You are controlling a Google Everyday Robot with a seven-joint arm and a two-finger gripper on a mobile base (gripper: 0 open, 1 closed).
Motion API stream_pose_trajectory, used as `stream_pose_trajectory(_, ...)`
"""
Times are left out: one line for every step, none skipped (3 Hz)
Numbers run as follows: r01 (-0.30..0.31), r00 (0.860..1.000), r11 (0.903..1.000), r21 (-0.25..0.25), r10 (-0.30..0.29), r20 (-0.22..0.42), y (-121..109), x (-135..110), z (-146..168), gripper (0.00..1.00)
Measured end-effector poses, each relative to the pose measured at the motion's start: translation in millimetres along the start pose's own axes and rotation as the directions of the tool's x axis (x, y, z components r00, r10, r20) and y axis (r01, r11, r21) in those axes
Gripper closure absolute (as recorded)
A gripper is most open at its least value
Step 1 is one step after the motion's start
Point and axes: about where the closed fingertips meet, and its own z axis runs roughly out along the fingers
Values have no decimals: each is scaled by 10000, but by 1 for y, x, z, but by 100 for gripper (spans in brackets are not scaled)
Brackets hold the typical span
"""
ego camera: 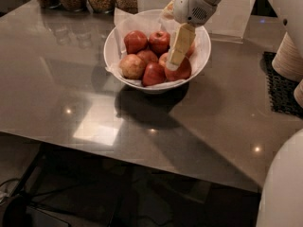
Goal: Pick apple from white bowl
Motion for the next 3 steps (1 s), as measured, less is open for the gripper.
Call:
stream_pose_trajectory(-3, 10000, 10000, -1, 3, 0, 0, 0, 0, 0)
stream_pose_trajectory(-538, 9985, 9985, -121, 538, 64, -4, 20, 10, 0)
stream_pose_trajectory(-1280, 9906, 9901, -572, 1305, 411, 14, 50, 27, 0)
